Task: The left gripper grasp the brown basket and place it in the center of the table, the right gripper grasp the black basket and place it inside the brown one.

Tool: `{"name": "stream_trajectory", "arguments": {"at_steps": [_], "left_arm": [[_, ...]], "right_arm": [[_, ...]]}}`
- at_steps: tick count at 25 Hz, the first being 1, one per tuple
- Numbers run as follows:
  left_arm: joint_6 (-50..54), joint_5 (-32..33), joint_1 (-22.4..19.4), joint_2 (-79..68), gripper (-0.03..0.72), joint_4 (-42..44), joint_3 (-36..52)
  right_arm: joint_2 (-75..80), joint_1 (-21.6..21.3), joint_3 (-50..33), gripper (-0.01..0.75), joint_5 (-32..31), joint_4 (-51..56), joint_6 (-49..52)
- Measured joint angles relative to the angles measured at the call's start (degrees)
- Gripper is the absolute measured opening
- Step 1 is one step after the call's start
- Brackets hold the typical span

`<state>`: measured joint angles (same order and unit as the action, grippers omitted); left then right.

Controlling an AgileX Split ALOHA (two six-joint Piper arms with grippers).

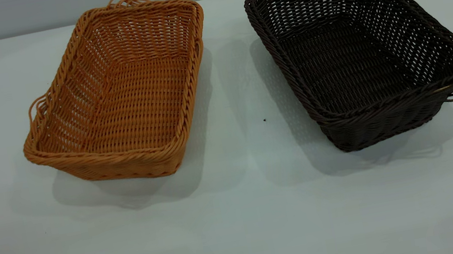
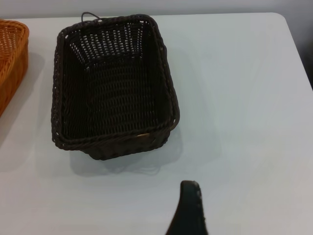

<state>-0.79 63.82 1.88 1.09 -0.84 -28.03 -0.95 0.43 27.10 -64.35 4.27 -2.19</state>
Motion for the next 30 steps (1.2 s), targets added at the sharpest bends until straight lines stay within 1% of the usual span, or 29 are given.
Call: {"name": "stream_trajectory", "arguments": {"at_steps": [13, 15, 18, 22, 25, 27, 30], "left_arm": [[0.1, -0.6, 0.0, 0.0, 0.414, 0.0, -0.1], [0.2, -1.8, 0.0, -1.0, 0.414, 0.0, -1.1], [0.2, -4.1, 0.0, -8.3, 0.418, -0.1, -2.5], [0.0, -10.8, 0.0, -21.7, 0.464, -0.1, -3.0], [-0.7, -18.2, 0.0, -32.8, 0.508, -0.1, -4.1], [-1.3, -23.0, 0.0, -39.0, 0.526, -0.1, -5.3], [-1.5, -29.4, 0.0, -47.0, 0.532, -0.1, -7.6]], "right_arm": [[1.3, 0.0, 0.1, 0.54, 1.0, 1.1, -0.4], [4.5, 0.0, 0.6, 0.54, 2.1, 3.1, -1.3], [12.3, 0.0, 1.2, 0.559, 5.1, 7.0, -2.6], [25.9, 0.0, 1.2, 0.599, 12.0, 16.1, -5.8], [37.2, 0.0, 1.2, 0.604, 18.0, 25.3, -11.7], [45.3, 0.0, 1.2, 0.604, 19.8, 32.1, -16.6], [58.5, 0.1, 1.2, 0.603, 20.3, 43.1, -23.3]]}}
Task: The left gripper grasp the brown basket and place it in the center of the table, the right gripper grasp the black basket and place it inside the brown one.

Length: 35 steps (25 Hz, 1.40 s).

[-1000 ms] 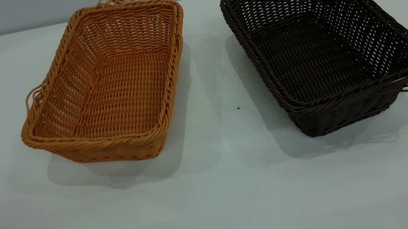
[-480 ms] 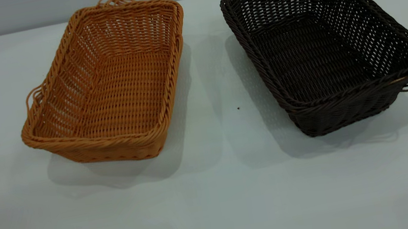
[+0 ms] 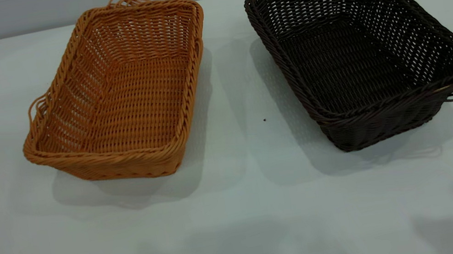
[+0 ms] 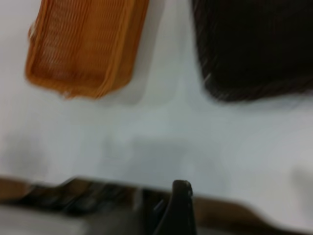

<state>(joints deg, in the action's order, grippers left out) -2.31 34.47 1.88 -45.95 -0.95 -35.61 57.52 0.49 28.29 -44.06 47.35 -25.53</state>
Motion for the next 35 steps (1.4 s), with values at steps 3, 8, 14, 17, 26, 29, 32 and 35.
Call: {"name": "stream_trajectory", "arguments": {"at_steps": [3, 8, 14, 17, 26, 29, 32, 35], "left_arm": [[0.4, -4.3, 0.0, -6.5, 0.534, 0.0, -2.7], [1.3, -7.8, 0.0, -14.8, 0.534, 0.0, -6.7], [1.4, -10.7, 0.0, -19.8, 0.534, 0.0, -8.0], [1.4, -12.3, 0.0, -20.7, 0.534, 0.0, -8.0], [1.7, -14.4, 0.0, -25.1, 0.534, 0.0, -9.4], [1.7, -13.8, 0.0, -29.8, 0.534, 0.0, -11.8], [1.7, -12.9, 0.0, -36.0, 0.534, 0.0, -15.2], [1.7, -12.7, 0.1, -42.9, 0.534, 0.0, -19.1]], "right_arm": [[13.2, 2.1, 0.1, 0.596, 2.2, 8.9, -4.3], [30.4, 9.1, 0.4, 0.593, 7.6, 24.9, -5.8], [45.3, 10.3, 1.5, 0.593, 12.3, 51.4, -10.2], [50.5, 10.3, 4.0, 0.593, 14.0, 54.0, -8.9], [63.2, 10.3, 13.0, 0.593, 23.3, 54.9, 5.5], [65.3, 10.3, 15.0, 0.593, 25.9, 55.0, 8.4], [65.6, 10.3, 15.5, 0.593, 29.0, 55.1, 11.0], [65.6, 10.4, 15.5, 0.593, 31.2, 55.3, 11.9]]}}
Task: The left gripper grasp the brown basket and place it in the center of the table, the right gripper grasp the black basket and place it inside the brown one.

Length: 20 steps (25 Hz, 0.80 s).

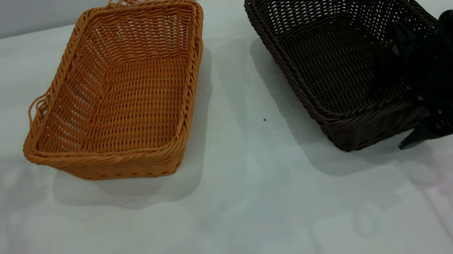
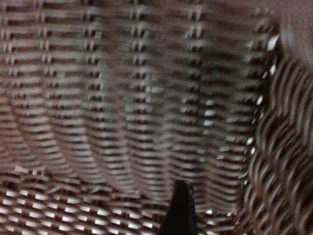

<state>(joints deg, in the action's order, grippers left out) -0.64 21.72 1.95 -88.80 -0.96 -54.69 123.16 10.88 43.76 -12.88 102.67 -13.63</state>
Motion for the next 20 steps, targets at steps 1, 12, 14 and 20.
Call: {"name": "stream_trajectory", "arguments": {"at_steps": [1, 12, 14, 20], "left_arm": [[0.0, 0.0, 0.1, -2.5, 0.534, 0.0, -1.2], [0.0, -0.5, 6.4, -33.1, 0.534, -1.6, -23.5], [-0.1, 0.7, 7.2, -37.9, 0.534, -2.3, -27.5], [-0.1, 1.4, 8.6, -47.0, 0.53, -2.8, -33.0]], "right_arm": [[0.0, 0.0, 0.0, 0.593, 0.2, 0.0, 0.0], [0.0, 0.0, 0.0, 0.593, -0.8, 0.1, -0.3], [0.0, 0.0, 0.0, 0.593, -0.9, 0.1, -0.6], [0.0, 0.0, 0.0, 0.584, -0.9, 0.1, -1.0]]}}
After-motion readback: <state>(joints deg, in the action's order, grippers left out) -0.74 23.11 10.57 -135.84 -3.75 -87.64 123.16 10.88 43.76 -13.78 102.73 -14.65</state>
